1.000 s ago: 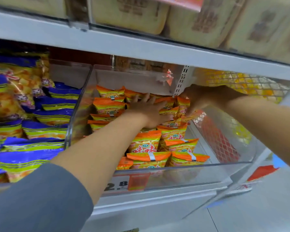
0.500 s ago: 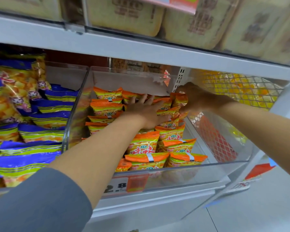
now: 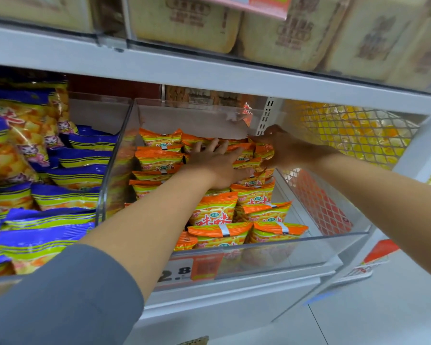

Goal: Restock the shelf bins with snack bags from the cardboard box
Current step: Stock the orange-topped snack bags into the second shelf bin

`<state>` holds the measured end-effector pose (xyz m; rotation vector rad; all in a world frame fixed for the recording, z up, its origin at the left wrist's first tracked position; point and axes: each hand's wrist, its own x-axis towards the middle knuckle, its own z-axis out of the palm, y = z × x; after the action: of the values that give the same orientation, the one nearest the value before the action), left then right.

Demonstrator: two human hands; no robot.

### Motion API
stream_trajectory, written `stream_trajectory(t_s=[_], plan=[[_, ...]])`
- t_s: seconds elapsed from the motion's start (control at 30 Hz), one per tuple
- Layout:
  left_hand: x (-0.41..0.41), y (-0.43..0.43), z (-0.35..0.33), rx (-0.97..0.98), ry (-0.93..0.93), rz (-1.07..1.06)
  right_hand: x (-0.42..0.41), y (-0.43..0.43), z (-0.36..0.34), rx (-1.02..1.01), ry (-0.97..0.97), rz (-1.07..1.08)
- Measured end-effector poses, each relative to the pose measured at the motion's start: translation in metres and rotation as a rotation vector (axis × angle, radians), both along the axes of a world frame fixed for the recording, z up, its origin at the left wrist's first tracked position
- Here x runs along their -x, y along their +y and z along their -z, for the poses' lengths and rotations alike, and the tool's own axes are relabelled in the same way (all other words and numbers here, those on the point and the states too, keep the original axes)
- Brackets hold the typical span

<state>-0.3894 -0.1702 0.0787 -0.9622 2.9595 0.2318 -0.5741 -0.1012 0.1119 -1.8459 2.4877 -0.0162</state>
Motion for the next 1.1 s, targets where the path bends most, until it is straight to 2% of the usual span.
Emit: stream_trajectory(t_s=[0.1,0.2,0.27,0.37,0.43,0.53,0.67,0.73,0.93,1.1], plan=[[0.001,-0.002,0.001,-0.014,0.021,-0.002,-0.008,0.007,-0.005,-0.019,-0.049,0.049],[-0.004,0.0,-0.003,-0.043,0.112,0.028,-0.015,0.026,-0.012,0.068,-0.149,0.127],[-0.01,0.005,-0.011,-0.041,0.189,0.055,-0.026,0.042,-0.017,0.124,-0.133,0.145],[-0.03,0.024,-0.025,-0.008,0.284,0.05,-0.053,0.069,-0.016,0.298,-0.166,0.139],[-0.052,0.042,-0.034,-0.032,0.414,0.025,-0.075,0.089,-0.013,0.412,-0.182,0.138],[-0.098,0.079,-0.046,-0.067,0.562,-0.008,-0.115,0.119,-0.01,0.56,-0.196,0.045],[-0.166,0.135,-0.048,-0.079,0.575,-0.023,-0.188,0.158,-0.002,0.595,-0.266,-0.079],[-0.203,0.155,-0.032,-0.109,0.515,-0.077,-0.224,0.174,0.013,0.53,-0.336,-0.124],[-0.328,0.183,0.072,-0.344,0.176,-0.251,-0.3,0.203,0.114,0.049,-0.528,-0.193],[-0.401,0.191,0.141,-0.543,0.142,-0.441,-0.329,0.208,0.214,-0.303,-0.663,-0.152]])
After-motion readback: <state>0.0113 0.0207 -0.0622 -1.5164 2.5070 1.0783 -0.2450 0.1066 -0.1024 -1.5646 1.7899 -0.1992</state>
